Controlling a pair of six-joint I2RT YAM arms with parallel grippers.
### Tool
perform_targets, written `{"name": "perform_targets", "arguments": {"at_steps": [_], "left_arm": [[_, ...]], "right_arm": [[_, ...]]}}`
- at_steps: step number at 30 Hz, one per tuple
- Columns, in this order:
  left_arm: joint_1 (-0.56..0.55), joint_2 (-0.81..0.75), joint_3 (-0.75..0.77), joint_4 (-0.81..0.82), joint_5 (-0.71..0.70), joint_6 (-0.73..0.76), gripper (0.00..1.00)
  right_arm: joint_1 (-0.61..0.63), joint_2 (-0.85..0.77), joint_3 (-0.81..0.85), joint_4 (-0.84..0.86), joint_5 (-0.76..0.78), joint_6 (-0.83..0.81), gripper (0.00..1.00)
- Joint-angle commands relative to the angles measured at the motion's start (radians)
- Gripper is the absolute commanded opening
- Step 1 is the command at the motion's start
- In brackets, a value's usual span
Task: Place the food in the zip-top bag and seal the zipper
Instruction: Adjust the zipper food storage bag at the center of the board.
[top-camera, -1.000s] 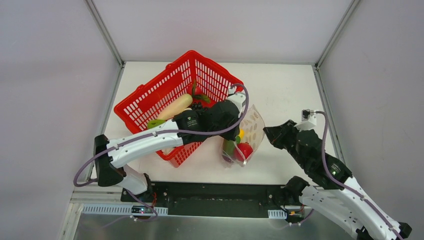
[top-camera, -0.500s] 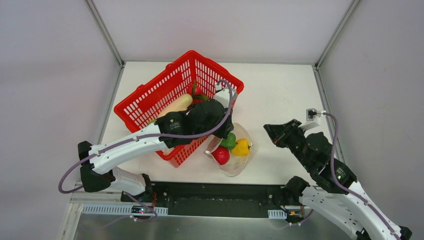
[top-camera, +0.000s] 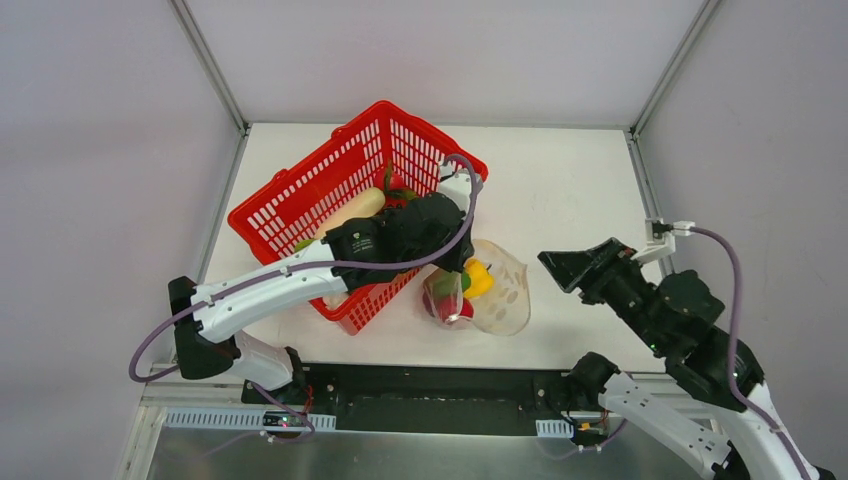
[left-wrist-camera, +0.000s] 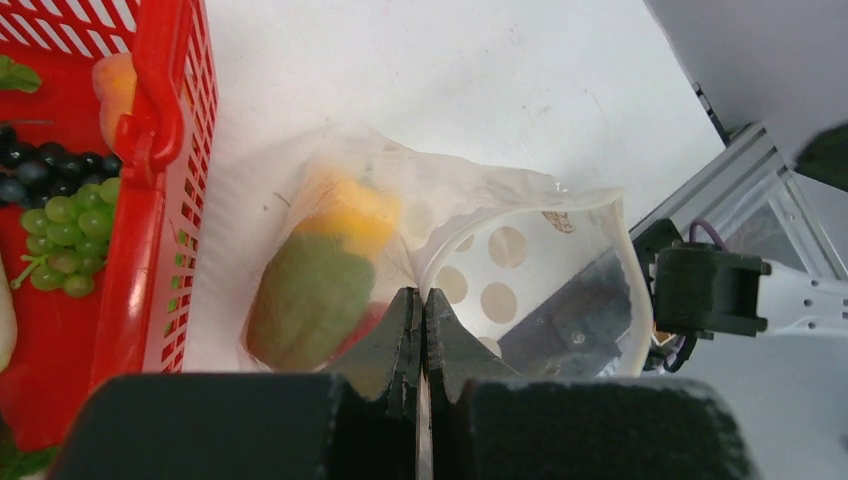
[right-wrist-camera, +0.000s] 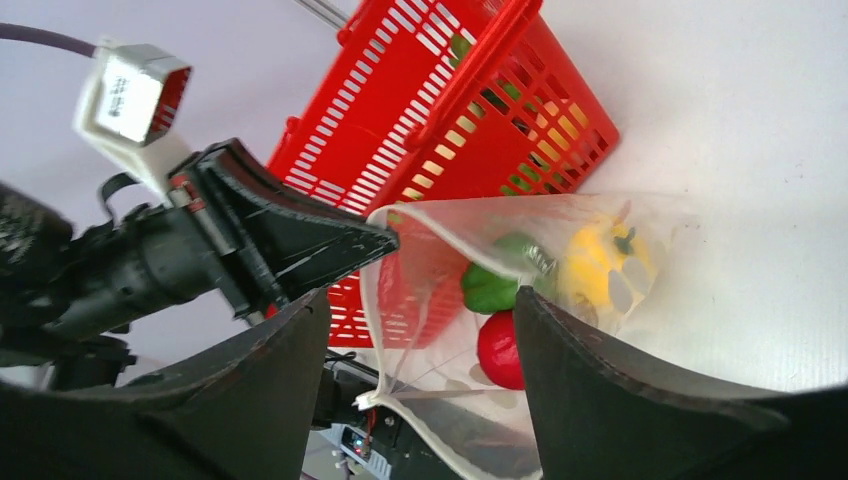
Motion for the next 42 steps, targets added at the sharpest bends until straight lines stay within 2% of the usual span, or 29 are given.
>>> {"name": "perform_targets", "arguments": {"at_steps": [1, 4, 11, 15, 18, 22, 26, 28, 33, 37, 42], "left_arm": [[0.031, 0.012, 0.059, 0.013, -0.021, -0.023, 0.00], [0.039, 0.017, 0.060, 0.017, -0.018, -0.028, 0.00], [0.050, 0.018, 0.055, 0.013, -0.010, -0.031, 0.00], [0.055, 0.011, 0.041, 0.020, -0.008, -0.038, 0.00], [0.058, 0.007, 0.038, 0.019, -0.016, -0.039, 0.00], [0.065, -0.005, 0.021, 0.019, -0.029, -0.046, 0.00], [0.070, -0.017, -0.006, 0.040, -0.017, -0.055, 0.00], [0.071, -0.026, -0.013, 0.045, -0.006, -0.056, 0.00], [0.076, -0.071, -0.042, 0.070, 0.047, -0.071, 0.00], [0.080, -0.124, -0.083, 0.068, 0.069, -0.105, 0.00], [0.080, -0.137, -0.174, 0.075, 0.071, -0.146, 0.00]], "right_arm": [[0.004, 0.029, 0.076, -0.152, -0.011, 0.026, 0.71], [0.003, 0.106, 0.072, -0.232, -0.053, 0.055, 0.72], [0.003, 0.171, 0.005, -0.258, -0.128, 0.049, 0.73], [0.003, 0.213, 0.005, -0.260, -0.166, 0.041, 0.68], [0.003, 0.254, 0.006, -0.290, -0.145, 0.052, 0.53], [0.003, 0.245, -0.008, -0.290, -0.127, 0.054, 0.38], [0.003, 0.246, -0.013, -0.261, -0.114, 0.043, 0.07], [0.003, 0.241, -0.008, -0.227, -0.102, 0.034, 0.00], [0.003, 0.215, 0.059, -0.138, -0.032, 0.009, 0.00], [0.003, 0.261, 0.154, -0.146, 0.038, -0.083, 0.00], [0.004, 0.347, 0.209, -0.178, 0.035, -0.178, 0.00]]}}
